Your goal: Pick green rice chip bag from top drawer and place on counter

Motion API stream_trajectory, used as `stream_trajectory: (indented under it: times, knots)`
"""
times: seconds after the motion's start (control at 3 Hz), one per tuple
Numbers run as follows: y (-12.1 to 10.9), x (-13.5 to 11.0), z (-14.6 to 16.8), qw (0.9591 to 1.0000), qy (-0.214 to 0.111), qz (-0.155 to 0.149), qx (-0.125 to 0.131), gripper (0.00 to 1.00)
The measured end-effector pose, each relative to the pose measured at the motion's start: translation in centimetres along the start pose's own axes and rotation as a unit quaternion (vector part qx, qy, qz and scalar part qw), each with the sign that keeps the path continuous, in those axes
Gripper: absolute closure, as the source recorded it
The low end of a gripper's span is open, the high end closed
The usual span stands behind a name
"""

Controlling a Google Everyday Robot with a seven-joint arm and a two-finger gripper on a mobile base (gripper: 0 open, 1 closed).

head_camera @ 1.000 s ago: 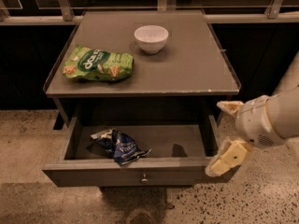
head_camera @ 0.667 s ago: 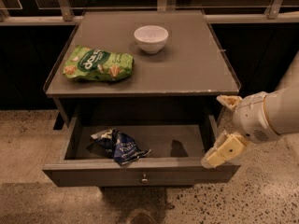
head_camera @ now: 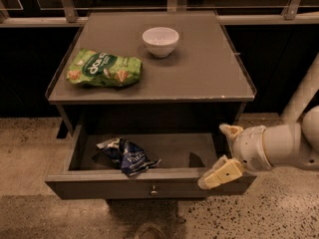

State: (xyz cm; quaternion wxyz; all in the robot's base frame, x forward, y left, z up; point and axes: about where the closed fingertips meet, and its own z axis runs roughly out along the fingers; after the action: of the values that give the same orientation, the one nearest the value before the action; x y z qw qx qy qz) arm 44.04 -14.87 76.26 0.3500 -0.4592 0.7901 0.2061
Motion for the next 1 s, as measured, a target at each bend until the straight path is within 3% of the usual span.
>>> stream_trajectory:
  times: [0.33, 0.67, 1.0]
  knots:
    - [-0.9, 1.0, 4.8, 0.9981, -0.034, 0.039, -0.034, 0.00]
    - [-0.9, 1.9, 6.2, 0.9966, -0.041, 0.053, -0.047, 0.00]
    - [-1.0, 1.9, 6.0, 0.9966, -0.047, 0.058, -0.034, 0.00]
